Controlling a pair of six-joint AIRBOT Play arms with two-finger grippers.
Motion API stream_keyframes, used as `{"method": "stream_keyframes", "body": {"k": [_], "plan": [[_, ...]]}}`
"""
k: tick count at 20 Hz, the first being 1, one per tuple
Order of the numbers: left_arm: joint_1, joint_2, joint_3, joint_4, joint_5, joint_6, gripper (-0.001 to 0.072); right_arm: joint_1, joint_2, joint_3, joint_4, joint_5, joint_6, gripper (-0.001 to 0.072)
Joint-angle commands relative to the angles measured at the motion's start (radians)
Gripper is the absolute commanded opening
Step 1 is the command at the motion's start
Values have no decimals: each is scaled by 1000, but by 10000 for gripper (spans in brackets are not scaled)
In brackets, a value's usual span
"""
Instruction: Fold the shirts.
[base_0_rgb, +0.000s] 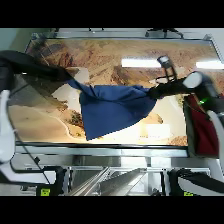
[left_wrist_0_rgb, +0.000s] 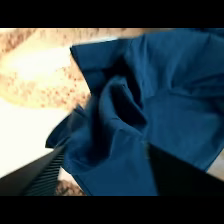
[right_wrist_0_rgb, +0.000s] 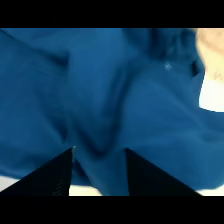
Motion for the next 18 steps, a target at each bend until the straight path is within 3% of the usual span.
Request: {"method": "stream_keyframes", "body": {"k": [1,4,7,13,18], "plan": [[-9,-188,79,68,54,-84,687,-20,-154,0,2,-71,40,386],[28,-237,182,66,245,-166,687,-96,-140,78,-2,-31,40,385],[25,-166,43,67,351,-205,686,-218,-135,153,-2,73,17,392],[-49,145,-589,54,196,-203,686,-456,-162,163,0,209,17,395],[-159,275,-908,-44,-14,-204,686,-469,-249,163,13,256,-10,386]]}}
